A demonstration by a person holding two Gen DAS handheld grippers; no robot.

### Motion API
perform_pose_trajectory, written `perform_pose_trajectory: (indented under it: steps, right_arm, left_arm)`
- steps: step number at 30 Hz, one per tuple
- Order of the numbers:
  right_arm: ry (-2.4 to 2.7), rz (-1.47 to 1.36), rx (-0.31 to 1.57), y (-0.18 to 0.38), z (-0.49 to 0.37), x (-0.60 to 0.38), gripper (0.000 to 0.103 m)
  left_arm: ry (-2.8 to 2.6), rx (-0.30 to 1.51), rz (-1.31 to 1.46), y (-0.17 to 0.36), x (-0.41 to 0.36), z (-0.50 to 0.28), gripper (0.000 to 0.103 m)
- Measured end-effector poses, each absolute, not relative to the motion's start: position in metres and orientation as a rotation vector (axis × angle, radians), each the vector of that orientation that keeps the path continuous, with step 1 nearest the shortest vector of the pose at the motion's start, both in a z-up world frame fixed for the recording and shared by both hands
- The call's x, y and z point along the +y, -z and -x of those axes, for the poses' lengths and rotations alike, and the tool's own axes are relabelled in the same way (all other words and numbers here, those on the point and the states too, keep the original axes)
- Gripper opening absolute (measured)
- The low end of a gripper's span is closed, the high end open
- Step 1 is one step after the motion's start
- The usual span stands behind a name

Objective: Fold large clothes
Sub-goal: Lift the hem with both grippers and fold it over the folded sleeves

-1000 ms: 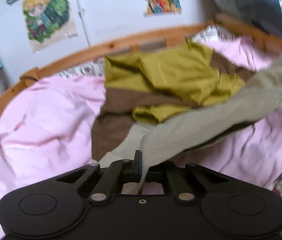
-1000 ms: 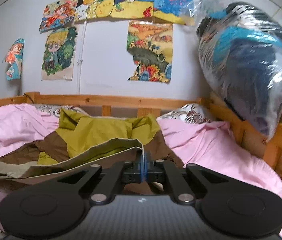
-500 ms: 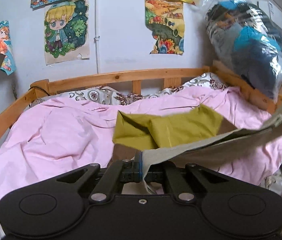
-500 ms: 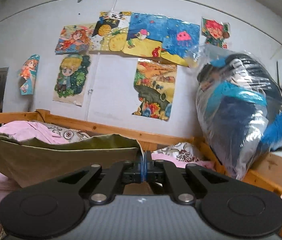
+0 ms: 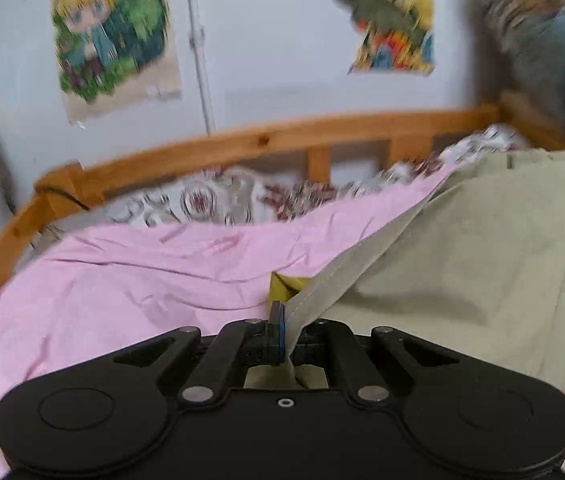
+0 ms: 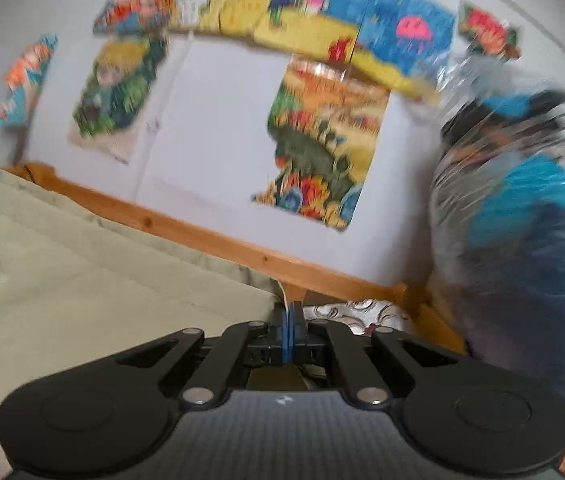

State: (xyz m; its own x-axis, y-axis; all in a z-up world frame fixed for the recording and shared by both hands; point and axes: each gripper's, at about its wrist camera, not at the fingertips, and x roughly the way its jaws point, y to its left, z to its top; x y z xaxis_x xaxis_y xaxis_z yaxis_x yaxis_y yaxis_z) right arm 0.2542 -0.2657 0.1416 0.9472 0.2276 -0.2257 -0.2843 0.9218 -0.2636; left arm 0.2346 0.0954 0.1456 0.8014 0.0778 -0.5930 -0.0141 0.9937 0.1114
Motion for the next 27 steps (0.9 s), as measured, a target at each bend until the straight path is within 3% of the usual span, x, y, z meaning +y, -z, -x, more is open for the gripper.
perform_pose_trajectory:
  steps: [6, 14, 21, 24, 25, 26, 27]
  right_arm:
    - [-0.246, 0.383, 0.316, -0.066, -0.354, -0.226, 0.001]
    - [-0.216, 0.453, 0.409, 0.006, -0.398, -0.209, 0.001]
    - [-0.18, 0.474, 0.421, 0.032, -0.402, -0.206, 0.005]
    - [-0.163, 0.478, 0.411, 0.032, -0.403, -0.209, 0.019]
    - [-0.15, 0.471, 0.408, 0.03, -0.403, -0.212, 0.033]
    - [-0.138, 0.464, 0.407, 0.027, -0.405, -0.217, 0.047]
    - [-0.137, 0.453, 0.412, 0.022, -0.407, -0.223, 0.053]
  left_arm:
    - [-0.051, 0.766, -0.044, -0.075, 0.123, -0.328, 0.001]
    - [0.01, 0.828, -0.025, -0.016, 0.136, -0.39, 0.003]
    - [0.063, 0.852, 0.068, -0.012, 0.154, -0.413, 0.02]
    - [0.064, 0.842, 0.091, -0.026, 0.166, -0.412, 0.04]
    - [0.062, 0.839, 0.108, -0.031, 0.172, -0.412, 0.053]
    - [0.067, 0.829, 0.132, -0.034, 0.178, -0.41, 0.058]
    - [0.083, 0.809, 0.166, -0.039, 0.186, -0.409, 0.068]
